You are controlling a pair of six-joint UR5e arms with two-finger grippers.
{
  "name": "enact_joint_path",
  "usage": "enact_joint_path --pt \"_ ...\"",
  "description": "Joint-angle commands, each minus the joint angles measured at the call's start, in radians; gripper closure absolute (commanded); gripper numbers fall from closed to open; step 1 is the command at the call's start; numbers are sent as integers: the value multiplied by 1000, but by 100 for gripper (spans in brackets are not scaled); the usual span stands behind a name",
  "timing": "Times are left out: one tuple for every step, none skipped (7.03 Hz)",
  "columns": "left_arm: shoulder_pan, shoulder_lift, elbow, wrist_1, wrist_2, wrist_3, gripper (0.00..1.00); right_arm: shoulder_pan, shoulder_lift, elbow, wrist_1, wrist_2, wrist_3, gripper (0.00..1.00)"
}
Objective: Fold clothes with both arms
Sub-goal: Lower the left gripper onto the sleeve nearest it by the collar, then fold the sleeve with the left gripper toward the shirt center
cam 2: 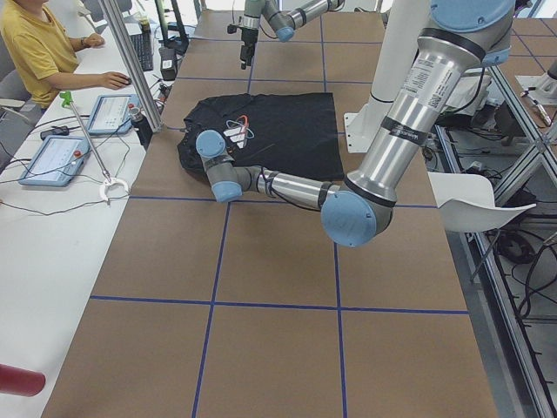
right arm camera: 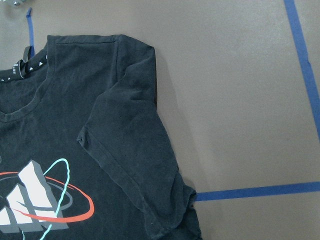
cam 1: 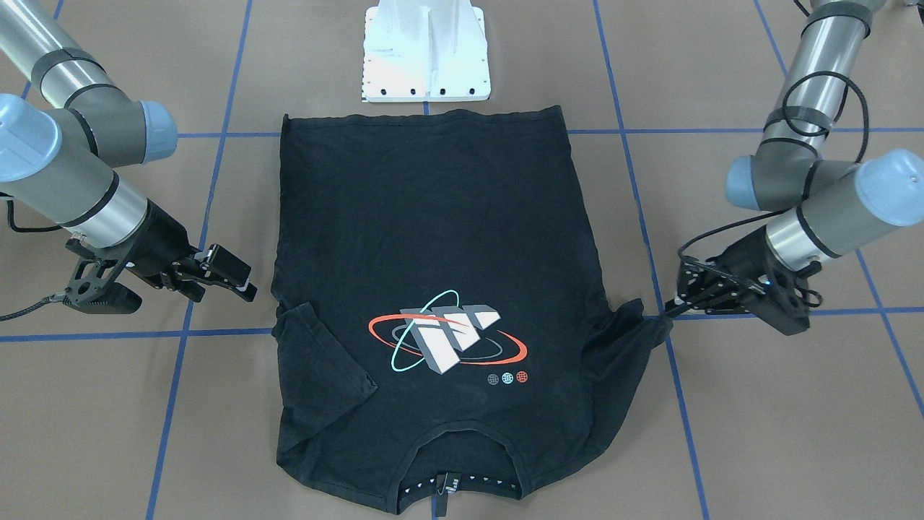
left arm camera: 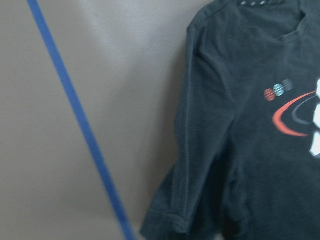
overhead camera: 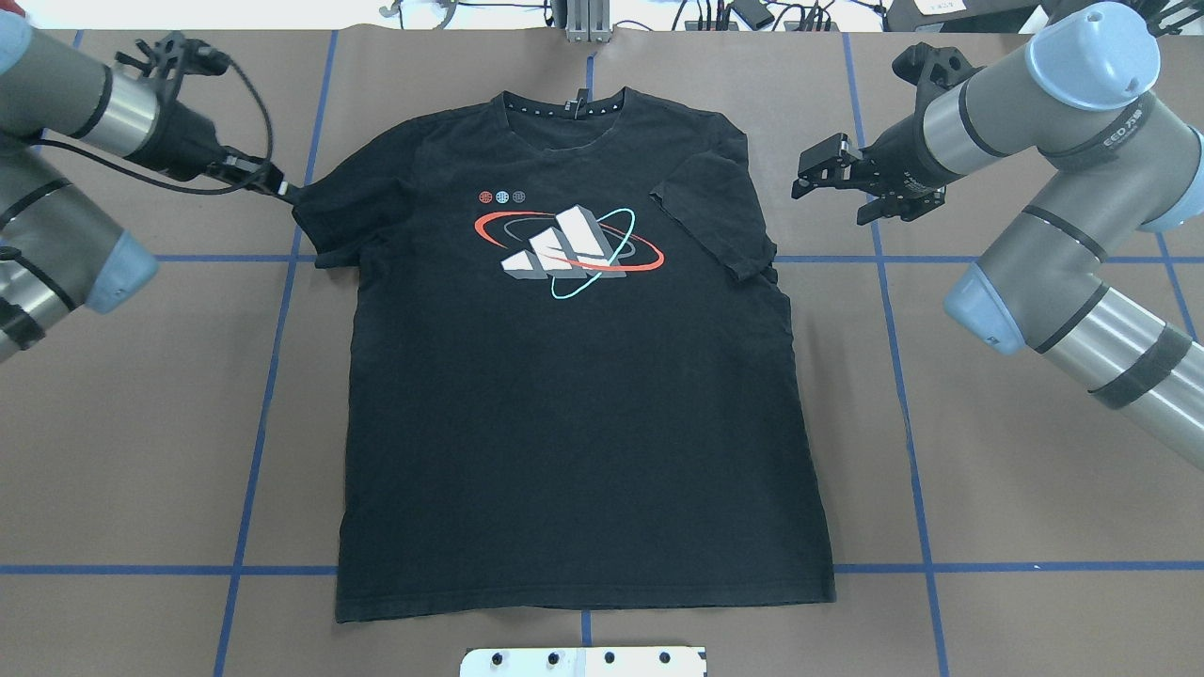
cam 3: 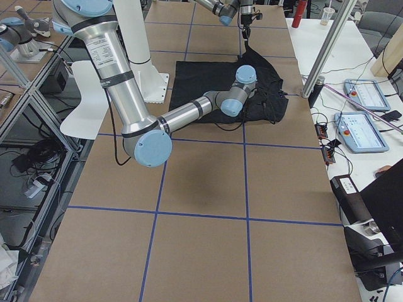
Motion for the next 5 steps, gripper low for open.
enact_joint_path --pt "36 -117 67 3 9 -85 100 -1 -4 -5 0 -3 -1 0" --pt "71 -200 122 4 53 -135 100 -1 -4 -8 0 -7 -1 0" --pt "100 -275 194 6 134 -153 100 -3 -5 -11 0 -7 -1 0" --pt "111 -326 257 -3 180 -165 100 -9 -7 -12 0 -26 -1 0" --pt "114 -351 297 -8 214 -166 100 -13 -8 -15 0 -33 -1 0"
